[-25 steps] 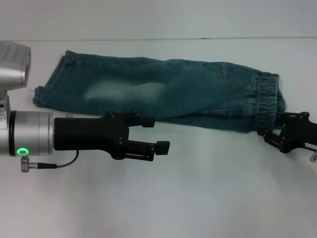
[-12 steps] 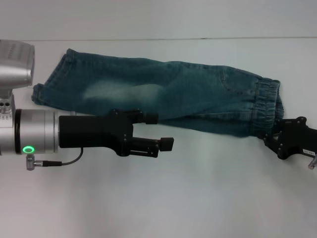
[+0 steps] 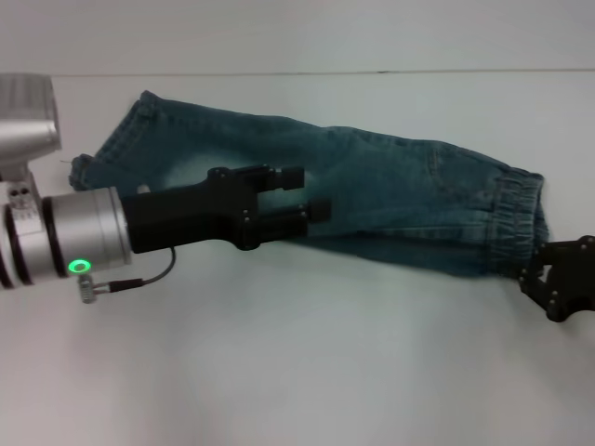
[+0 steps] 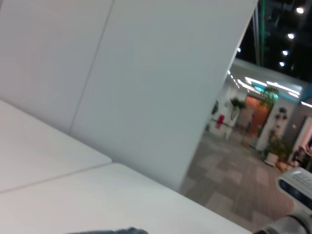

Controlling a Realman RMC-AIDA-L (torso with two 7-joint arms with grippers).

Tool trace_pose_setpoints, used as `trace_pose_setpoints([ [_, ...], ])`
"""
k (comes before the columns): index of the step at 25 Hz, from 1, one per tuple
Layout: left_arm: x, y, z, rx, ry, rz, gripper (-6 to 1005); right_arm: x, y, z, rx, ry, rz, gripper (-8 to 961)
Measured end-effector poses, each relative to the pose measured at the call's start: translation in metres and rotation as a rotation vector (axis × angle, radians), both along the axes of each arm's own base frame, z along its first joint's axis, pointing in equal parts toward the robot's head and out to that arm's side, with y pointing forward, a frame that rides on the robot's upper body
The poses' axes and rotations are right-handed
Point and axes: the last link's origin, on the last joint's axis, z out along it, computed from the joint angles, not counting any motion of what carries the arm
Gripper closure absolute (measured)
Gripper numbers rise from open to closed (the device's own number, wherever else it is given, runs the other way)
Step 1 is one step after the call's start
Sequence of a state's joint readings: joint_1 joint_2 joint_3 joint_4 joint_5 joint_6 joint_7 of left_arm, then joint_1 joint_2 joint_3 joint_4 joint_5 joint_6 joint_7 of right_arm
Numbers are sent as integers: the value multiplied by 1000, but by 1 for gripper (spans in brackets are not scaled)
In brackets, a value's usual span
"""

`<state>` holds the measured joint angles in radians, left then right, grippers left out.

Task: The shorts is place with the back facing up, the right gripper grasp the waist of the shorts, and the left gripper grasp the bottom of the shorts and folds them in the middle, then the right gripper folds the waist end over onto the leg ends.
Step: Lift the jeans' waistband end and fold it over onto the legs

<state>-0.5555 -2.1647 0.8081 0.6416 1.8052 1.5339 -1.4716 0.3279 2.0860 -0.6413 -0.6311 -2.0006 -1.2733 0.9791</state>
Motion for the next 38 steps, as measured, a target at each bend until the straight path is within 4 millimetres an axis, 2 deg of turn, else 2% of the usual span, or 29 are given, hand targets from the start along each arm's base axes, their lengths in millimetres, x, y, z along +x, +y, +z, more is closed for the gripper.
trace_pose_setpoints([
  [1, 0, 1, -3, 18, -8, -1, 150, 0, -2, 3, -1, 5, -3, 788],
  [6, -2, 6, -24, 104, -27, 28, 348, -1, -11, 17, -7, 25, -6, 805],
  [13, 7, 12, -68, 125, 29, 42, 645, -13, -17, 35, -30, 52, 19, 804],
  [17, 11, 16, -83, 136, 86, 49, 834, -19, -19, 45, -53, 45, 30, 803],
  [25, 8, 23, -100, 207, 157, 124, 967, -33, -23, 63, -105, 27, 45, 809],
  [32, 8, 17, -115, 214, 216, 121, 963, -41, -21, 81, -78, 20, 54, 816],
  [38, 8, 10, -119, 190, 204, 117, 962, -57, -6, 98, 12, 68, 118, 816],
])
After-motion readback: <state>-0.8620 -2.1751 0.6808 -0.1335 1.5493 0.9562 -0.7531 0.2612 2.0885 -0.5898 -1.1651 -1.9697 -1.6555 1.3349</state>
